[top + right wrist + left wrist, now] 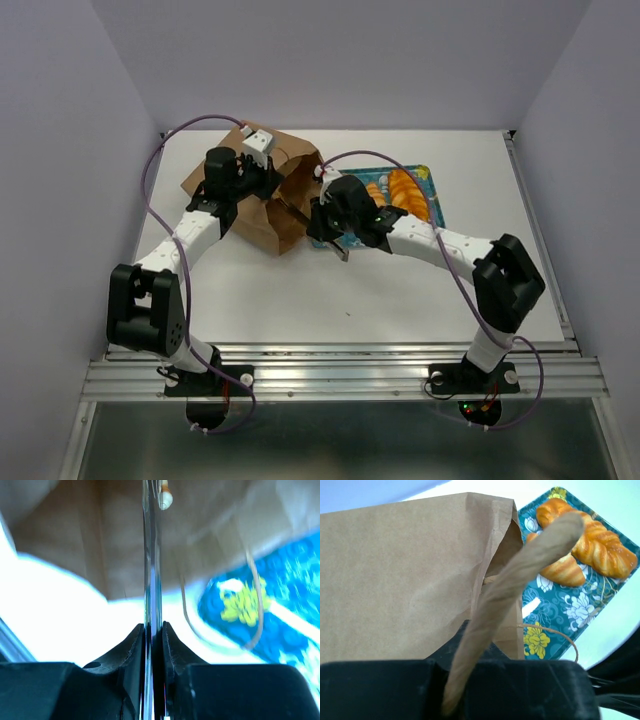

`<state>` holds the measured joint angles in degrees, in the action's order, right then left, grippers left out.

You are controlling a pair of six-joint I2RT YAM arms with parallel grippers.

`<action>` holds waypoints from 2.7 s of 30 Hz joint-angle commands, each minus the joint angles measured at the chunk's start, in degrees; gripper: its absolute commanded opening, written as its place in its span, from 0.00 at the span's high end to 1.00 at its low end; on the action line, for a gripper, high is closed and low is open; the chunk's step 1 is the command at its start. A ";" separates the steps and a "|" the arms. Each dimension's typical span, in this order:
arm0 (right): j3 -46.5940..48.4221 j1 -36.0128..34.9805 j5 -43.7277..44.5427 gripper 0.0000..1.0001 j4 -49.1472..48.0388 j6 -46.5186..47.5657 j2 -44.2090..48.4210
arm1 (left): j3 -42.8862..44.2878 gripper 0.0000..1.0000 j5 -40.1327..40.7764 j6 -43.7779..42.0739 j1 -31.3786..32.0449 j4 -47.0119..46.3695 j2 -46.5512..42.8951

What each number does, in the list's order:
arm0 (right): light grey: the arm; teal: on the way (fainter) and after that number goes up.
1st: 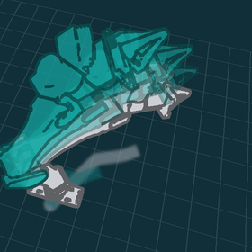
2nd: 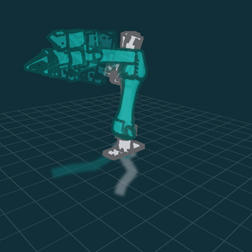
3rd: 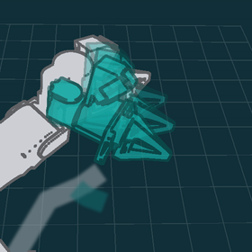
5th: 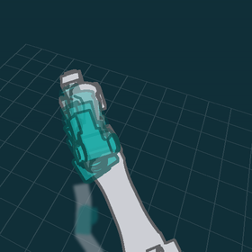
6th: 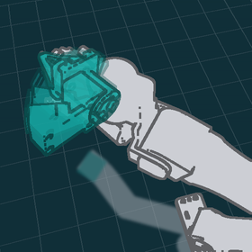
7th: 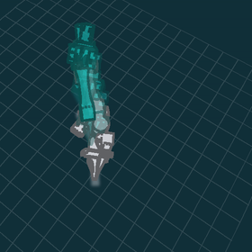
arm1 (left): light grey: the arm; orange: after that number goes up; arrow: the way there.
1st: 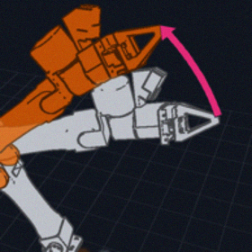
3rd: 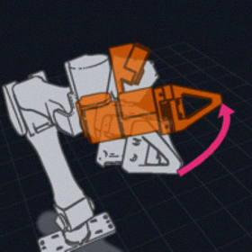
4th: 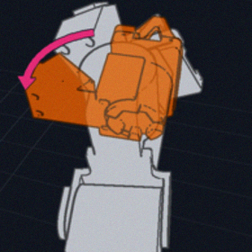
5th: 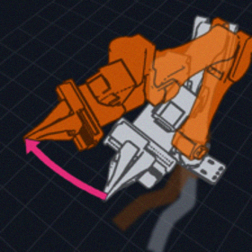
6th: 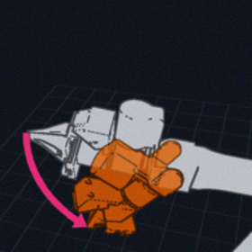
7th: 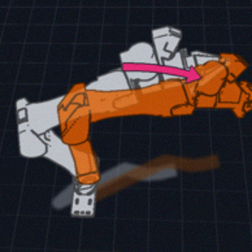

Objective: Take the fake bread out of the paper bag
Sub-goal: Take out the fake bread from the paper bag, then place the fake bread in the container.

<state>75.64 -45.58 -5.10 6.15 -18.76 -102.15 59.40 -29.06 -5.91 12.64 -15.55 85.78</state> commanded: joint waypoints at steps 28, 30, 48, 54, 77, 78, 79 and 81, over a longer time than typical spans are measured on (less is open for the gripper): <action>7.32 15.82 30.67 0.99 16.47 10.74 18.76 | 1.87 1.00 9.09 8.00 -1.74 -4.84 -2.19; 13.79 20.78 17.06 0.99 15.21 13.04 16.13 | 1.51 1.00 10.25 9.51 -1.75 -4.75 -2.98; 8.59 24.49 8.25 0.99 4.59 82.72 5.91 | -7.19 1.00 28.43 15.40 -1.74 -2.39 -13.17; -8.47 24.49 8.98 0.96 -17.38 98.29 11.70 | -9.21 1.00 34.68 16.90 -1.66 -0.80 -15.72; -20.17 17.47 9.57 0.89 -11.23 114.56 20.94 | -9.65 1.00 31.70 17.95 -0.78 -4.22 -14.50; -22.18 16.76 11.15 0.89 -13.86 115.26 20.24 | -9.91 1.00 31.61 17.61 -0.52 -4.75 -14.41; -23.33 16.75 12.30 0.89 -16.24 115.88 19.63 | -10.26 1.00 31.61 17.43 -0.43 -5.10 -14.41; -26.40 16.75 13.98 0.89 -22.39 116.32 18.48 | -11.23 1.00 31.70 17.34 -0.08 -5.80 -14.76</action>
<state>52.99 -28.40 2.68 -3.44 90.70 -81.91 48.45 3.18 12.10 11.88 -16.27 71.55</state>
